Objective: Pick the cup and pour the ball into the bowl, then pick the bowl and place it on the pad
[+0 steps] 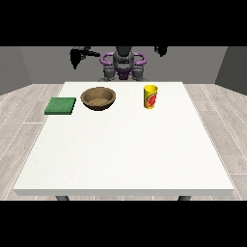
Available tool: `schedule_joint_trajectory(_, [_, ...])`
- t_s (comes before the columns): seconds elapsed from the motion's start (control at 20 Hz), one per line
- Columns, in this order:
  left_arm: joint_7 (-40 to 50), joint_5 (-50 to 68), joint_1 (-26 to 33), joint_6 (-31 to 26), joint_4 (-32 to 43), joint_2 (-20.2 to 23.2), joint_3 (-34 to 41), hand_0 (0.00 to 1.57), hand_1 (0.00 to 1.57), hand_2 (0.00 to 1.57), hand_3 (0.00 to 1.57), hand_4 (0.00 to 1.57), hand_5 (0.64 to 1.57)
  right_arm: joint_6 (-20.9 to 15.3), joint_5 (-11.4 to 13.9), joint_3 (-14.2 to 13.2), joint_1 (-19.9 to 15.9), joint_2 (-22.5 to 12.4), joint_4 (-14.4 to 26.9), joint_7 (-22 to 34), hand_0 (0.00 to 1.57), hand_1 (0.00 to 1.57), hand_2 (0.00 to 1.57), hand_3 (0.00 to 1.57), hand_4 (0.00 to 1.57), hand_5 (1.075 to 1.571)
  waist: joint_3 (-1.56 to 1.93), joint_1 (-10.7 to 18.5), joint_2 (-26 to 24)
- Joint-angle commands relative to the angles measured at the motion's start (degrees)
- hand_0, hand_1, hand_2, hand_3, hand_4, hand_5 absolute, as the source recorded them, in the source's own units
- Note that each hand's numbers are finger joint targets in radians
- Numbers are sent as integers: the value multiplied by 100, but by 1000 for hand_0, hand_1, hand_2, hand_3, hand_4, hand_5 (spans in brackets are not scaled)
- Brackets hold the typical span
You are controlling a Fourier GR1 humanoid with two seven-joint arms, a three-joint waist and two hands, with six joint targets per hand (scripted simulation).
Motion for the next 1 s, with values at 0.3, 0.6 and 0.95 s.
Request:
schedule_joint_trajectory(0.3, [-922,-70,-1411,-136,1484,548,1049,0,0,0,0,0,1252,525,-235,-443,-852,-338,1033,-1204,0,0,0,0,0,1561,1,-296,1289])
schedule_joint_trajectory(0.6, [-1947,-527,-1632,298,2886,194,1060,0,0,0,0,0,1266,803,-200,-386,-838,-525,1189,-1191,0,0,0,0,0,1563,-2,-640,1133])
schedule_joint_trajectory(0.95, [-2507,-472,-1872,116,3759,342,1255,0,0,0,0,0,1232,1235,-491,-927,-947,-887,2310,-1800,0,0,0,0,0,1564,0,-455,1054])
